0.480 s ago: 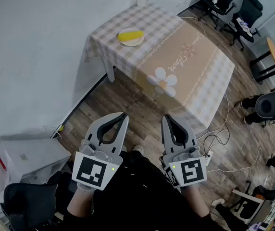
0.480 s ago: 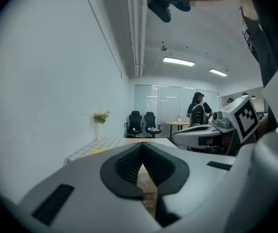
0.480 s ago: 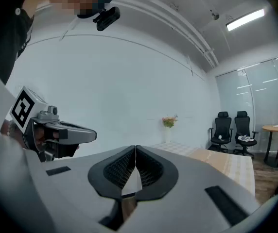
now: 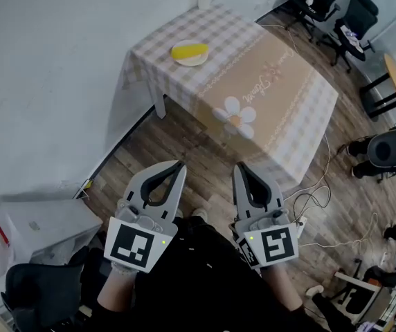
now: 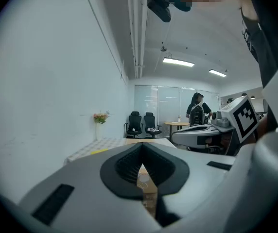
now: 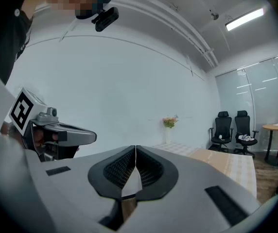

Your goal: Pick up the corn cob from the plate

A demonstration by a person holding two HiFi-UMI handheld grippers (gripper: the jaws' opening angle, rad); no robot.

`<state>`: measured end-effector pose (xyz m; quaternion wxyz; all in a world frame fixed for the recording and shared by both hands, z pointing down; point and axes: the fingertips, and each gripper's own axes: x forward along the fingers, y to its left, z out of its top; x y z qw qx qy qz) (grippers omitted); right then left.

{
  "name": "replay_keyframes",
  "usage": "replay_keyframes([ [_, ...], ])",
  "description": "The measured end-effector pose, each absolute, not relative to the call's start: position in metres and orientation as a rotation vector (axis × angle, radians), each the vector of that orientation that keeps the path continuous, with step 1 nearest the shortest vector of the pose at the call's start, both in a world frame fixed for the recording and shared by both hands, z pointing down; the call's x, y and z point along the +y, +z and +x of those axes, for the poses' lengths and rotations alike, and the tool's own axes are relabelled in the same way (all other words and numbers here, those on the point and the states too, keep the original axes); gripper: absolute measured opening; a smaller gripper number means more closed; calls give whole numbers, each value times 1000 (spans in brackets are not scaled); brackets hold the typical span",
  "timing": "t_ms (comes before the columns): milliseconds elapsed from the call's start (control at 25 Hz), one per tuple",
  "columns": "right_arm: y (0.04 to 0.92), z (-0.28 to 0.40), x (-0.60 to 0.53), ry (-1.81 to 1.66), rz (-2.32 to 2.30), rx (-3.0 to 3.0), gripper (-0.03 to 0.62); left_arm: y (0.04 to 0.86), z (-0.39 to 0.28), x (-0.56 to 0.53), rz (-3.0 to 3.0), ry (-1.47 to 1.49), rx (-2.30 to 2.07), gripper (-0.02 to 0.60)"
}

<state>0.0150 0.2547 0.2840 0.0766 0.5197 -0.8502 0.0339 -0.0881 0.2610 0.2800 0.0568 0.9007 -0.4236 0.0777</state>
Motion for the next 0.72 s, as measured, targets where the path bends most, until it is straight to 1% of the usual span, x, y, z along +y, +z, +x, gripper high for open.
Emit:
replay_keyframes([
  [720, 279, -9, 258, 60, 1641, -2502, 41, 280, -127, 264, 2754, 206, -1282, 12],
])
